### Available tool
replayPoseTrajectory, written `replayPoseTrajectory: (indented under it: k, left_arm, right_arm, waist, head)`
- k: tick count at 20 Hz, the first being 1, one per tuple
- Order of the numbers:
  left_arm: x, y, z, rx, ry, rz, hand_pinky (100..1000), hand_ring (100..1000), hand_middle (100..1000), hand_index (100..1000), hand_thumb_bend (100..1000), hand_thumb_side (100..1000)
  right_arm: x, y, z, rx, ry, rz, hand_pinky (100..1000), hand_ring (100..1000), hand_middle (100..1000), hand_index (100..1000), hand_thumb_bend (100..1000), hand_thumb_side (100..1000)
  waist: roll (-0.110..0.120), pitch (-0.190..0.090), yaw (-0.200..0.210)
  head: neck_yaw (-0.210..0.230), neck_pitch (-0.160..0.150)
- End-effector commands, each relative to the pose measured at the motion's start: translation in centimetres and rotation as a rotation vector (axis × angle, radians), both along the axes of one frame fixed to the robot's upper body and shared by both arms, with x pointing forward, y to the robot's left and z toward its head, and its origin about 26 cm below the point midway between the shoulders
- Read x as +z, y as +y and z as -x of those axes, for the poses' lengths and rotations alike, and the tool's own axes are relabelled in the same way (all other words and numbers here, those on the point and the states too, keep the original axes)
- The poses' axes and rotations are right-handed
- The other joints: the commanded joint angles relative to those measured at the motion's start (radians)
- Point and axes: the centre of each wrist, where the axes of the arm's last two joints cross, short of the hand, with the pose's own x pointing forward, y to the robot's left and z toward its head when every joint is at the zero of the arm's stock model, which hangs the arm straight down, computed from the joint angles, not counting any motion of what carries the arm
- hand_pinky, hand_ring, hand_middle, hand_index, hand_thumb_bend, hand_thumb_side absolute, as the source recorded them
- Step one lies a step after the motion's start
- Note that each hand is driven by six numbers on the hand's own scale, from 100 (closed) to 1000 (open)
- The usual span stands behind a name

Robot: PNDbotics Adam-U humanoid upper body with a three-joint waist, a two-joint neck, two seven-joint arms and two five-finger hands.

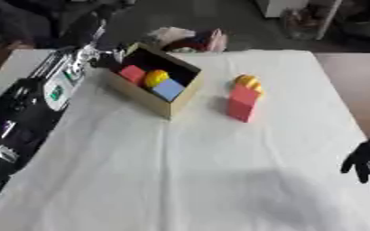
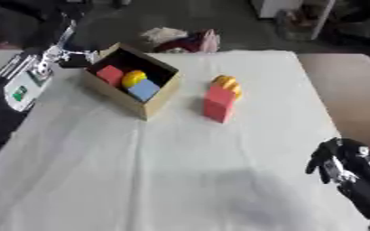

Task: Pick up objects on the table and place them in the box.

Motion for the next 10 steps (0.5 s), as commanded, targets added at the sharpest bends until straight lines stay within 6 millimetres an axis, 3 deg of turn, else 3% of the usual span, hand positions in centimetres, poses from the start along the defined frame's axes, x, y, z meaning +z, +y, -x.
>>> replayPoseTrajectory:
  k: [1, 4, 5, 6, 7, 10]
  left_arm:
    - [1.3, 1.0, 1.5, -0.071, -0.075, -0.025, 837, 850, 859, 984, 100, 138]
    - [-0.2, 1.0, 2.8, -0.145, -0.094, 0.017, 827, 830, 834, 971, 100, 206]
    - [-0.6, 0.9, 3.3, -0.17, -0.099, 0.039, 821, 816, 815, 962, 100, 265]
    - [-1.2, 0.6, 3.7, -0.198, -0.098, 0.064, 814, 801, 800, 956, 100, 158]
    - [-1.7, 0.3, 4.1, -0.226, -0.091, 0.09, 806, 788, 788, 953, 100, 396]
    - [-3.3, -0.8, 5.4, -0.316, -0.053, 0.172, 797, 765, 761, 946, 100, 429]
  right_arm:
    - [2.9, -1.5, -1.0, -0.021, -0.104, 0.095, 411, 223, 233, 514, 100, 469]
    - [5.2, -2.0, -2.3, -0.022, -0.189, 0.178, 421, 229, 243, 533, 100, 464]
    - [5.9, -2.1, -2.8, -0.019, -0.215, 0.206, 430, 236, 253, 556, 100, 457]
    - [6.6, -2.2, -3.2, -0.015, -0.241, 0.239, 436, 243, 259, 575, 100, 530]
    - [7.3, -2.3, -3.6, -0.011, -0.265, 0.273, 444, 252, 274, 601, 100, 443]
    - [9.1, -3.1, -5.0, -0.008, -0.313, 0.382, 470, 284, 315, 675, 100, 421]
  waist:
    - [0.002, -0.018, 0.014]
    - [0.003, -0.016, 0.041]
    - [0.002, -0.015, 0.05]
    - [0.002, -0.013, 0.06]
    - [0.002, -0.012, 0.072]
    - [0.003, -0.008, 0.111]
  head:
    - [-0.022, 0.004]
    - [-0.051, -0.001]
    - [-0.062, -0.003]
    - [-0.072, -0.005]
    - [-0.083, -0.007]
    - [-0.123, -0.008]
